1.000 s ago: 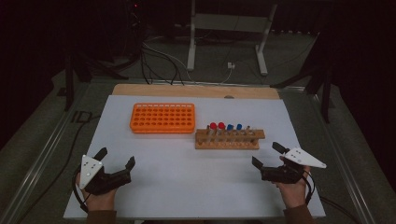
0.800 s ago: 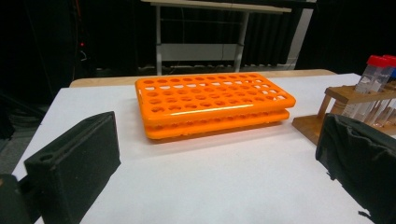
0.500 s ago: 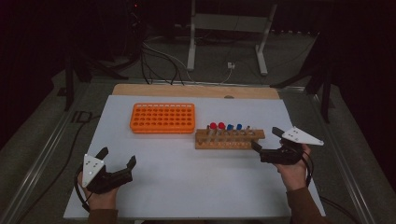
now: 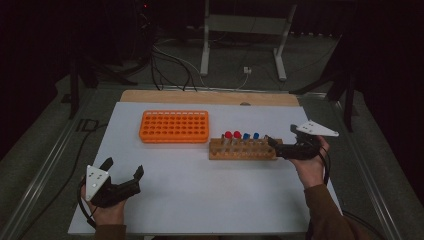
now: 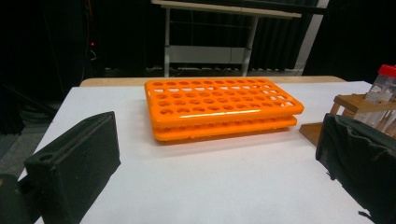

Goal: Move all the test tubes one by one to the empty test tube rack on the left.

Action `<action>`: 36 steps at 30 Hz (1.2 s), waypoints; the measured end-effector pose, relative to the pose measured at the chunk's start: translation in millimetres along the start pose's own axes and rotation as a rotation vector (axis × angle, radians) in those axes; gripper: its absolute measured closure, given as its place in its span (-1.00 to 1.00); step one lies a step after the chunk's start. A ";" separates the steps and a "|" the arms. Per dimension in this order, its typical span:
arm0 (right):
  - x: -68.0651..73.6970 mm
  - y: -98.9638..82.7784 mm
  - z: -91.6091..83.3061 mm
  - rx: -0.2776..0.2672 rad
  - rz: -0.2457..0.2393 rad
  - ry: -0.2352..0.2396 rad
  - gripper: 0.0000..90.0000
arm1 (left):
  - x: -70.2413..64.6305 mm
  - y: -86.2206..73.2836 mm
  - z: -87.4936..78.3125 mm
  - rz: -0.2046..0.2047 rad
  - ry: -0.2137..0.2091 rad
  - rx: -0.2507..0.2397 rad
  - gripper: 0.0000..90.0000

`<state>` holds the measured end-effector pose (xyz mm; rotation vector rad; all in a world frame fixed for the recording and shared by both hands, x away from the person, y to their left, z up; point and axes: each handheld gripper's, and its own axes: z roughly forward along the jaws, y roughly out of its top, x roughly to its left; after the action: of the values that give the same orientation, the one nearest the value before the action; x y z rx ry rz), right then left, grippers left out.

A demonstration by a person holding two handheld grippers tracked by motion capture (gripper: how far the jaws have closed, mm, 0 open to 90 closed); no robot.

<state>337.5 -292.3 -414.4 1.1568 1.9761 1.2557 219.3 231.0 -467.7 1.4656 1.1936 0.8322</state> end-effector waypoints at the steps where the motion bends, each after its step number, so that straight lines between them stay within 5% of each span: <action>1: -1.4 0.1 1.8 0.002 0.001 -0.001 -0.89 | 0.0 0.0 0.0 0.000 0.000 0.000 -0.98; 5: -7.4 -1.8 9.4 0.025 0.016 0.003 -0.75 | 0.7 0.3 -1.8 0.004 -0.009 0.013 -0.98; 9: -15.3 -7.1 19.5 0.040 0.059 -0.007 -0.27 | 3.7 -1.7 -5.1 -0.013 -0.002 0.020 -0.98; 10: -15.3 -7.1 19.5 0.040 0.059 -0.007 -0.27 | 3.7 -1.7 -5.1 -0.013 -0.002 0.020 -0.98; 11: -14.9 -9.0 22.9 0.045 0.057 -0.027 0.00 | 4.3 -2.6 -5.5 -0.022 0.004 0.021 -0.98; 17: -7.5 -13.3 27.7 0.067 0.003 -0.022 0.35 | 3.7 -4.2 -7.3 -0.027 0.010 0.006 -0.98; 36: 0.0 -37.6 36.3 0.077 -0.008 -0.049 0.64 | 0.2 -5.9 -2.6 -0.023 0.004 0.033 -0.98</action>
<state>351.4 -283.5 -464.1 1.2036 2.0067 1.1448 215.4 231.8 -472.8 1.4754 1.2302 0.8036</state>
